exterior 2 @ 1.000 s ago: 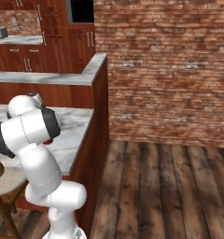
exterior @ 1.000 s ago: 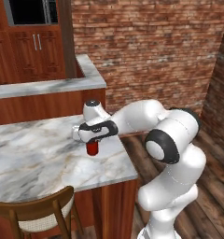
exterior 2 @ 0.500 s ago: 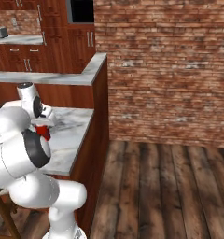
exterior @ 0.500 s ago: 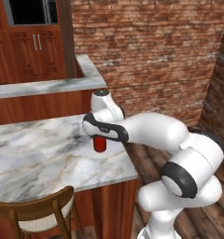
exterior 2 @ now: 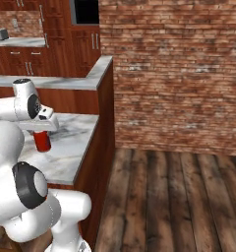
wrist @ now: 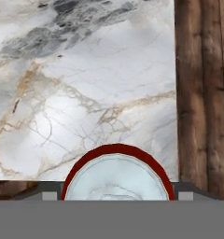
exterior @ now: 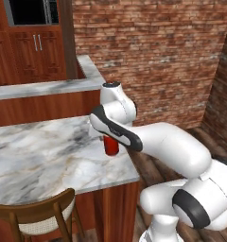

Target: Four empty soda cans are scattered around the kitchen. Gather all the cans and cluster them next to the stove for recycling.

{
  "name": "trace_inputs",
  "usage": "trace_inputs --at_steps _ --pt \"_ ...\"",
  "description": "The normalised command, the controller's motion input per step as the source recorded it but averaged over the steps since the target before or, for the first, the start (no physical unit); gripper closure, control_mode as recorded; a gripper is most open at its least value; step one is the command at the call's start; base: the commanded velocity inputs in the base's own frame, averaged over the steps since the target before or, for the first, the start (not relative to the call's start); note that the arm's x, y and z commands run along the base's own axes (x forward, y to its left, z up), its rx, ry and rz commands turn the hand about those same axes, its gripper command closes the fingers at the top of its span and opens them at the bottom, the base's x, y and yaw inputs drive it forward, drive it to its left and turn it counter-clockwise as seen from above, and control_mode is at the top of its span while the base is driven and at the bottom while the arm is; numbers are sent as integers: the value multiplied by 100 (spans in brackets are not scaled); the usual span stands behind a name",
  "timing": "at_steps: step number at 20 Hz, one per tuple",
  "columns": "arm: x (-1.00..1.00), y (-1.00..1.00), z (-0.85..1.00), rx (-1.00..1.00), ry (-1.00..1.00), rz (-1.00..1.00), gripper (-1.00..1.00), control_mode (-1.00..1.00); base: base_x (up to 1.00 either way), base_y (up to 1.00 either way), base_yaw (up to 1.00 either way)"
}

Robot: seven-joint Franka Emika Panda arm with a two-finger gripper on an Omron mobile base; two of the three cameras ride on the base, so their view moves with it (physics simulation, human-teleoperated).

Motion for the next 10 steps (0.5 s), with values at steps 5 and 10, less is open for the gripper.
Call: trace_inputs --at_steps 5,10 --pt "-39 -21 3 -8 7 7 100 -100 0 0 0" --pt "-12 -3 -1 -1 1 0 100 -100 0 0 0"
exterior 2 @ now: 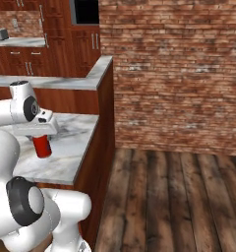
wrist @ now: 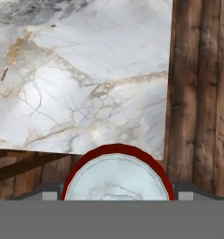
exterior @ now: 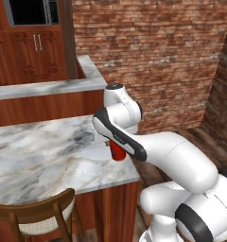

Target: Four empty soda cans are scattered around the kitchen. Gather all the cans and cluster them next to the stove for recycling.

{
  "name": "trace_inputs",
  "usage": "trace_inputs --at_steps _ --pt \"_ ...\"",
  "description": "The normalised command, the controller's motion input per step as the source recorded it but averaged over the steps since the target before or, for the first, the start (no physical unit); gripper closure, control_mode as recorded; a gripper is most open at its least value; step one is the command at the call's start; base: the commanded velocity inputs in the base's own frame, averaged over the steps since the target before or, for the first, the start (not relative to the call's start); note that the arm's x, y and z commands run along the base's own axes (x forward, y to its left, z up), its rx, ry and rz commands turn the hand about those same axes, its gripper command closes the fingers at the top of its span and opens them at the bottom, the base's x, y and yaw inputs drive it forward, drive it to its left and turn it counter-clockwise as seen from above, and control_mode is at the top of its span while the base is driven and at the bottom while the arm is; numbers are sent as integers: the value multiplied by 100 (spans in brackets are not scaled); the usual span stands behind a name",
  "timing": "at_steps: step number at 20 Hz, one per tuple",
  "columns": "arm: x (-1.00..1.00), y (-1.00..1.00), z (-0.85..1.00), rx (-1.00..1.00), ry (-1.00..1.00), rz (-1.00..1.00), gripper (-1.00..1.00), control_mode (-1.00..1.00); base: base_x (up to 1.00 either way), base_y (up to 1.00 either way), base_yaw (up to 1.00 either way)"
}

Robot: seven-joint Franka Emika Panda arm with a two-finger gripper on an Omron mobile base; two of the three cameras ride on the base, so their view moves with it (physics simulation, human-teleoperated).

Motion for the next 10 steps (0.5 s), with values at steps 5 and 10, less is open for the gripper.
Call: trace_inputs --at_steps 5,10 --pt "0 0 0 0 0 0 100 -100 0 0 0" --pt "0 0 0 0 0 0 100 -100 0 0 0"
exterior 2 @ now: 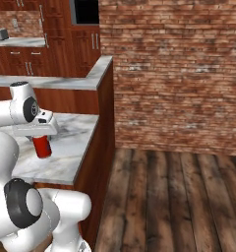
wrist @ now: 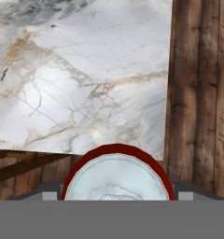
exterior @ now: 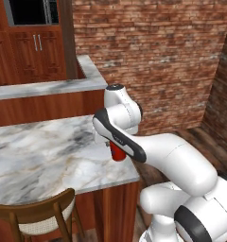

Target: Four empty soda cans are scattered around the kitchen. Gather all the cans and cluster them next to the stove for recycling.

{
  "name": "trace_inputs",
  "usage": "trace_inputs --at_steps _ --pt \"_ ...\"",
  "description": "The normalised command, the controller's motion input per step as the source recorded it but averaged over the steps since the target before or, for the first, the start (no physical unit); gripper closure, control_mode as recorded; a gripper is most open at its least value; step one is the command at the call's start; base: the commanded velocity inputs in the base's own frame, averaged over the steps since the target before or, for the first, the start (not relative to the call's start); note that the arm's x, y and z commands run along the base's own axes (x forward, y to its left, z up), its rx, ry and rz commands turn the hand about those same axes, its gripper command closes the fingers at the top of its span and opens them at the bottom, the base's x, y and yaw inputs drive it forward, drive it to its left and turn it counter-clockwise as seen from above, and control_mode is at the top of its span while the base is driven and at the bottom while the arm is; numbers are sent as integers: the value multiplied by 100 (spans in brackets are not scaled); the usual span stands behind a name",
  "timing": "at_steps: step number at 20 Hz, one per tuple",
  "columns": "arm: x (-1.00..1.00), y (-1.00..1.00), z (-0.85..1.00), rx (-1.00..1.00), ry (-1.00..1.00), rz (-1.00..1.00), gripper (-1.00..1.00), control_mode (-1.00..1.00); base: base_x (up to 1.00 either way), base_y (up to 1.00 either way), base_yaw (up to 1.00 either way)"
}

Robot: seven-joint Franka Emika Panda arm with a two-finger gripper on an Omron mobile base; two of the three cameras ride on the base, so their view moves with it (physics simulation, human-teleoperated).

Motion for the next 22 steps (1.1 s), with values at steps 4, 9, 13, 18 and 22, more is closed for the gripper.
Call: trace_inputs --at_steps 4,9,13,18,22 --pt "0 0 0 0 0 0 100 -100 0 0 0" --pt "0 0 0 0 0 0 100 -100 0 0 0" --pt "0 0 0 0 0 0 100 -100 0 0 0" --pt "0 0 0 0 0 0 100 -100 0 0 0" --pt "0 0 0 0 0 0 100 -100 0 0 0"
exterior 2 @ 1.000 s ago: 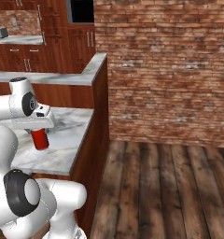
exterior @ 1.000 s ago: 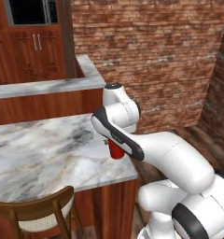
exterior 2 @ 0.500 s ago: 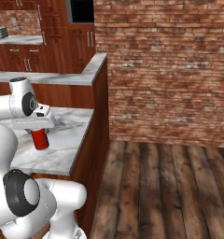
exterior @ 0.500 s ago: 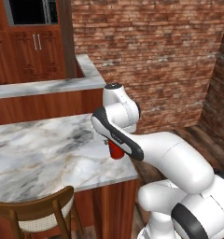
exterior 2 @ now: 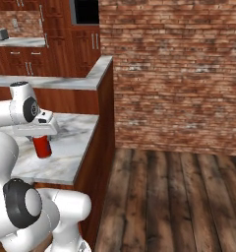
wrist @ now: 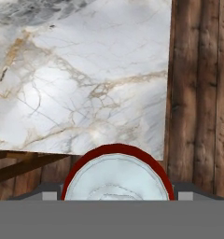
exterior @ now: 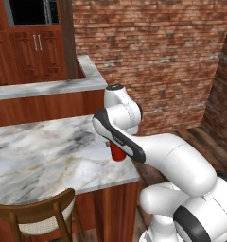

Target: Four empty soda cans are scattered around the kitchen. Gather all the cans and cluster them next to the stove for recycling.

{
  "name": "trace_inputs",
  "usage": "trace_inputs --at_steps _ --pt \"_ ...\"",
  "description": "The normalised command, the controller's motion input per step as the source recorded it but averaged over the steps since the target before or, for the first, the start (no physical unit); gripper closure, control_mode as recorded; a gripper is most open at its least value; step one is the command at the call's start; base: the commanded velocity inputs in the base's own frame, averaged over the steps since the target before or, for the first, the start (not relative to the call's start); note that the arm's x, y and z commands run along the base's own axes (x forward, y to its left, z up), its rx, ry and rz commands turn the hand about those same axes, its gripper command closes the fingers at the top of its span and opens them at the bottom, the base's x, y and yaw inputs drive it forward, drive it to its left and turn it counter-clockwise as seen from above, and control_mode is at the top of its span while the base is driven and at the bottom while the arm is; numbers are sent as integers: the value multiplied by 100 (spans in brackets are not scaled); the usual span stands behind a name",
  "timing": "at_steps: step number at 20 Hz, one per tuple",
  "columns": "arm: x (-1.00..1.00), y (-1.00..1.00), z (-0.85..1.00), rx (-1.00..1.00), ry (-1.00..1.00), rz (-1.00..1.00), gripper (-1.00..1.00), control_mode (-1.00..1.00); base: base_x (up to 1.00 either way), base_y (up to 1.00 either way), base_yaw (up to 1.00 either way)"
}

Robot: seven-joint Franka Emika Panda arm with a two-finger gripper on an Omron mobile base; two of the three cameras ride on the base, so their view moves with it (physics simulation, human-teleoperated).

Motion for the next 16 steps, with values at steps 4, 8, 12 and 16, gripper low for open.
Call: trace_inputs --at_steps 4,8,12,16 --pt "0 0 0 0 0 0 100 -100 0 0 0" --pt "0 0 0 0 0 0 100 -100 0 0 0" --pt "0 0 0 0 0 0 100 -100 0 0 0" --pt "0 0 0 0 0 0 100 -100 0 0 0"
